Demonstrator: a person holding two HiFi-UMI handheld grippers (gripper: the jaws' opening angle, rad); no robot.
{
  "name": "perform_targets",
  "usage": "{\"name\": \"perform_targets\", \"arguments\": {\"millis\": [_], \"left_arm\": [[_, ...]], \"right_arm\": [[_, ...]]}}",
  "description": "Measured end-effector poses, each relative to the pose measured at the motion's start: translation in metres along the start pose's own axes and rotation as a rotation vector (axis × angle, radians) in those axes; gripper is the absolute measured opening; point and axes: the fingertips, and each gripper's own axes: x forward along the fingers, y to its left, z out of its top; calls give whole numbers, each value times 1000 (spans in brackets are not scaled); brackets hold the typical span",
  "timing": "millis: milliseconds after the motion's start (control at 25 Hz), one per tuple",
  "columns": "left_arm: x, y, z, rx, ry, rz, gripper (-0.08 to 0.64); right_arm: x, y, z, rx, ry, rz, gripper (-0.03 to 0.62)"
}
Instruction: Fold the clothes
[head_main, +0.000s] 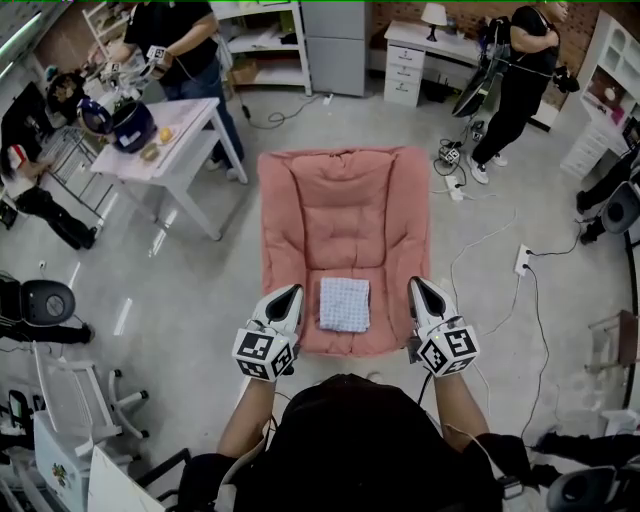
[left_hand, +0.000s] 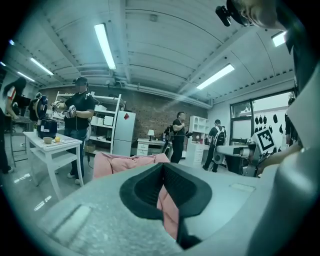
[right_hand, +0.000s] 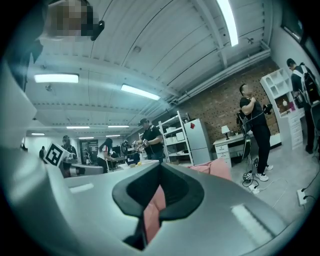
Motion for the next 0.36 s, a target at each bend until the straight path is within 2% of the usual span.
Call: {"name": "perform_targets", "arguments": {"millis": [120,360], "left_arm": [[8,-5,9,1,-19,-5,8],[12,-12,11,-3,-20,-23,8]], "right_arm": [[0,-7,10,22,-25,-2,4],[3,-2,18,3,-40,15,5]]}}
